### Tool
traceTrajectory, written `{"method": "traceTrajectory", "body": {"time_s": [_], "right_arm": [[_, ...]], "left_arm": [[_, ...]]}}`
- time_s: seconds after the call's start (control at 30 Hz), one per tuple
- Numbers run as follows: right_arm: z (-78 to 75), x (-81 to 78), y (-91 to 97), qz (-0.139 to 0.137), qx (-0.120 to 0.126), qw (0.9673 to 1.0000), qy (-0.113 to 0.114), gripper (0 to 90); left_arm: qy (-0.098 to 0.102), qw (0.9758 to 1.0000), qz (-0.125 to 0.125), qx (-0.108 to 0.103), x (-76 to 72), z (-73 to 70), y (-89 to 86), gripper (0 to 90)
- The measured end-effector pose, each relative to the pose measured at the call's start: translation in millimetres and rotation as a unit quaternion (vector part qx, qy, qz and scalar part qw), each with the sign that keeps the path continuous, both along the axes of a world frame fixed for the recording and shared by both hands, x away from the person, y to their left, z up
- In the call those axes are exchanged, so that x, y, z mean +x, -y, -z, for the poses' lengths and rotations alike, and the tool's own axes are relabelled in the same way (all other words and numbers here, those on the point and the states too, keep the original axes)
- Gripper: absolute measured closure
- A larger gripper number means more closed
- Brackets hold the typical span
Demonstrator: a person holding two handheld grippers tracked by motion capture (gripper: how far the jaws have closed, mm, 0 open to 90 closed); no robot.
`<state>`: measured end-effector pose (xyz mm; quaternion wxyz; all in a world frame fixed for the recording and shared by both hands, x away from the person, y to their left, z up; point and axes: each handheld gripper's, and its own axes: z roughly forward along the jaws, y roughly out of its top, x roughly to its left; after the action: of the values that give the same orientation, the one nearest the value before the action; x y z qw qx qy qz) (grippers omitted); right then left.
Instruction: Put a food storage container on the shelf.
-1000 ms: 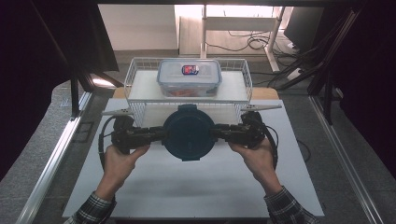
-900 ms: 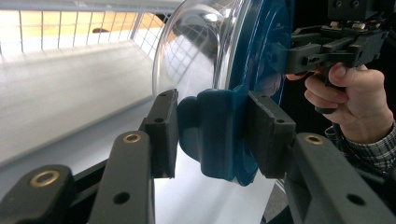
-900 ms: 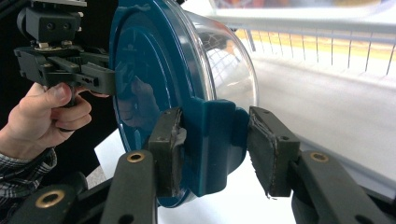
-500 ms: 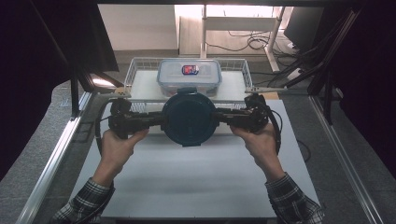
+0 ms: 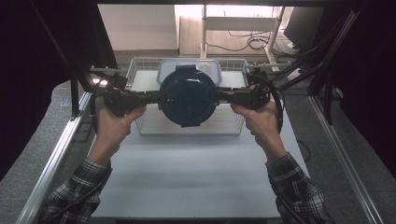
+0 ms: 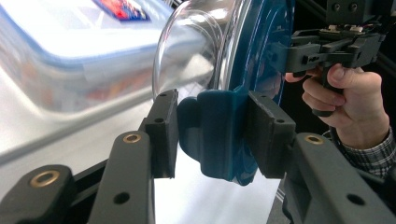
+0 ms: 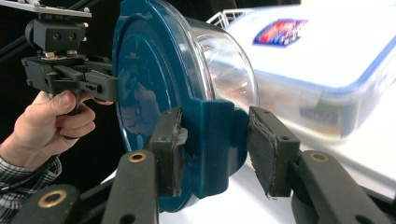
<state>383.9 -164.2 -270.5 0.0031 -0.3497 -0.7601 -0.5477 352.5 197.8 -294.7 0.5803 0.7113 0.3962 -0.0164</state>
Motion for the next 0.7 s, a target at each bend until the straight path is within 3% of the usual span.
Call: {"method": "traceTrajectory", "body": {"time_s": [0.43,0.7], "right_arm": [[-36.4,33.6,-6.7,0.007,0.014,0.9999,0.006,56.5],[-46.8,55.4,-7.6,0.019,0.024,0.9995,0.001,56.4]], "left_arm": [[0.001,1.0000,0.000,-0.006,36.6,-36.7,-7.6,57.2],[-0.004,1.0000,0.001,-0.002,65.3,-54.0,-8.5,57.1]]}}
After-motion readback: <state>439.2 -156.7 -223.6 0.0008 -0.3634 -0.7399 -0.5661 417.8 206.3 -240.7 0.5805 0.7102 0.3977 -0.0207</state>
